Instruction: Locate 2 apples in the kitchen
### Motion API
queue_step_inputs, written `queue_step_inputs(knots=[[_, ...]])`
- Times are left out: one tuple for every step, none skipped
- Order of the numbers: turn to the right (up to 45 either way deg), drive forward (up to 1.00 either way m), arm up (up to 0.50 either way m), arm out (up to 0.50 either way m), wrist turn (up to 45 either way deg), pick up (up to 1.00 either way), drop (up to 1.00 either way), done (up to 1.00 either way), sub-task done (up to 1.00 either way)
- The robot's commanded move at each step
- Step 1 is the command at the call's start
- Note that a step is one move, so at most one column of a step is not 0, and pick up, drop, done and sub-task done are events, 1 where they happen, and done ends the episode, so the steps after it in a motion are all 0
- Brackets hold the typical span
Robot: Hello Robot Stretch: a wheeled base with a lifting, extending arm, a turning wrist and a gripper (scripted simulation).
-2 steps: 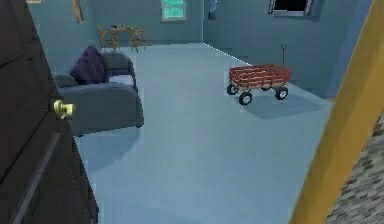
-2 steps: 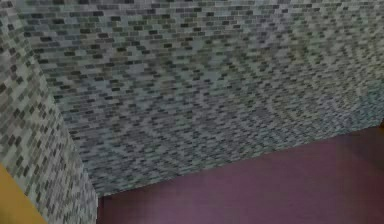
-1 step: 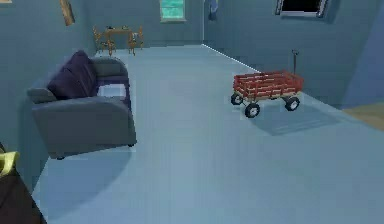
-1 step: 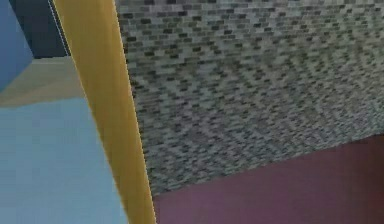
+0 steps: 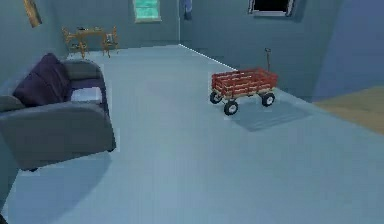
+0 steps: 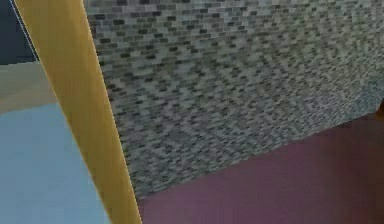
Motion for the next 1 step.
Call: queue_step_inputs(knots=[[0.0, 0.70, 0.00, 0.00, 0.0, 0.00, 0.00, 0.00, 0.00]])
